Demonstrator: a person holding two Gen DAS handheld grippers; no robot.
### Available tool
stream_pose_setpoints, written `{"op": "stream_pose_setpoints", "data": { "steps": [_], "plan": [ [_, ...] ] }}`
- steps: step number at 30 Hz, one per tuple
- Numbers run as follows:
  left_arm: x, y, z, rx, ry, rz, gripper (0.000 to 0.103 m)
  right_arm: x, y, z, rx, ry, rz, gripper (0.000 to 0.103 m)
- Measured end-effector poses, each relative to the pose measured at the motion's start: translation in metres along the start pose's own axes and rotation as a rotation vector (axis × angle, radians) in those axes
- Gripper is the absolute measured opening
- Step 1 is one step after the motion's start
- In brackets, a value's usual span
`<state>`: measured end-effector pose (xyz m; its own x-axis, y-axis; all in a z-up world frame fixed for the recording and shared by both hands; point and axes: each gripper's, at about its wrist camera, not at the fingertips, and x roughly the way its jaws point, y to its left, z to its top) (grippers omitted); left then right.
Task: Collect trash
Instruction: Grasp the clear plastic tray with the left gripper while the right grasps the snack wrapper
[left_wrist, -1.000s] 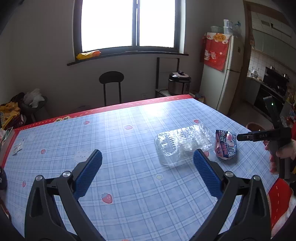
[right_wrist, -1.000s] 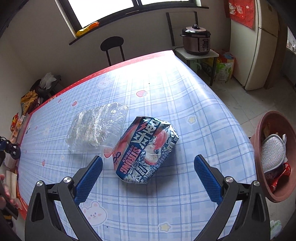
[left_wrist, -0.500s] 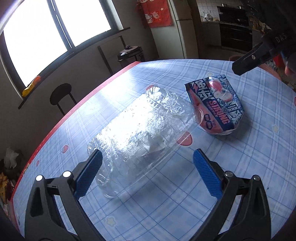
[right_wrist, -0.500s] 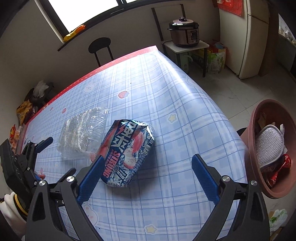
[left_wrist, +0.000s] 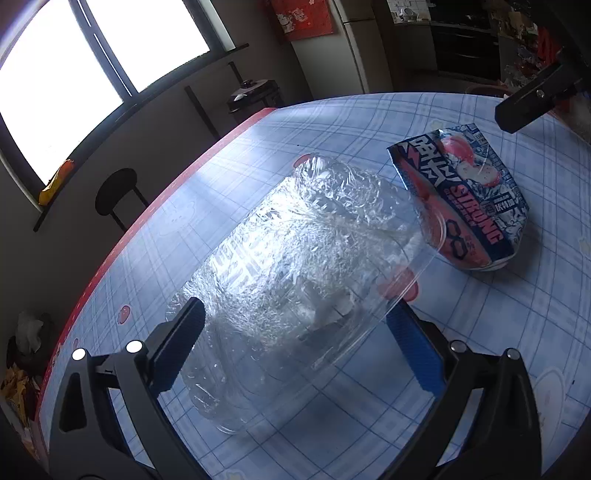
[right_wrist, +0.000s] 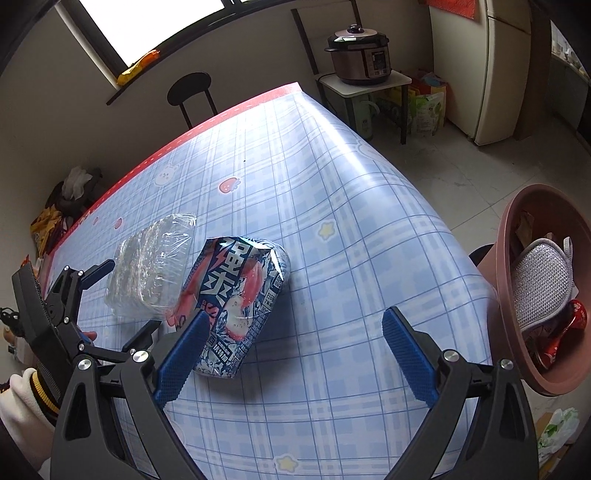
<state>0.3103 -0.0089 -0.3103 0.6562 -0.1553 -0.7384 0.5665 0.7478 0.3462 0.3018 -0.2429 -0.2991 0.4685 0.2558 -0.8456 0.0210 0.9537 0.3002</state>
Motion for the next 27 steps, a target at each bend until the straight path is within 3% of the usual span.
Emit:
{"op": "stream_pose_setpoints", "data": {
  "steps": [4,10,17,21,27],
  "plan": [
    [0.003,0.006,0.003,-0.019,0.008,0.013,0.086,0.004,0.002,-0.001,-0.004,0.010,0.006,0.092],
    [-0.013,0.027,0.002,-0.115,-0.034,-0.043,0.077,0.009,0.009,-0.002,-0.020,0.024,0.035,0.088],
    [-0.035,0.072,0.007,-0.354,-0.088,-0.112,0.059,0.023,0.014,-0.003,-0.010,0.053,0.067,0.081],
    [-0.044,0.093,-0.001,-0.482,-0.100,-0.109,0.041,0.032,0.015,-0.002,0.020,0.062,0.083,0.075],
    [-0.044,0.119,-0.013,-0.616,-0.084,-0.125,0.034,0.040,0.019,-0.001,0.043,0.064,0.110,0.066]
  ]
}}
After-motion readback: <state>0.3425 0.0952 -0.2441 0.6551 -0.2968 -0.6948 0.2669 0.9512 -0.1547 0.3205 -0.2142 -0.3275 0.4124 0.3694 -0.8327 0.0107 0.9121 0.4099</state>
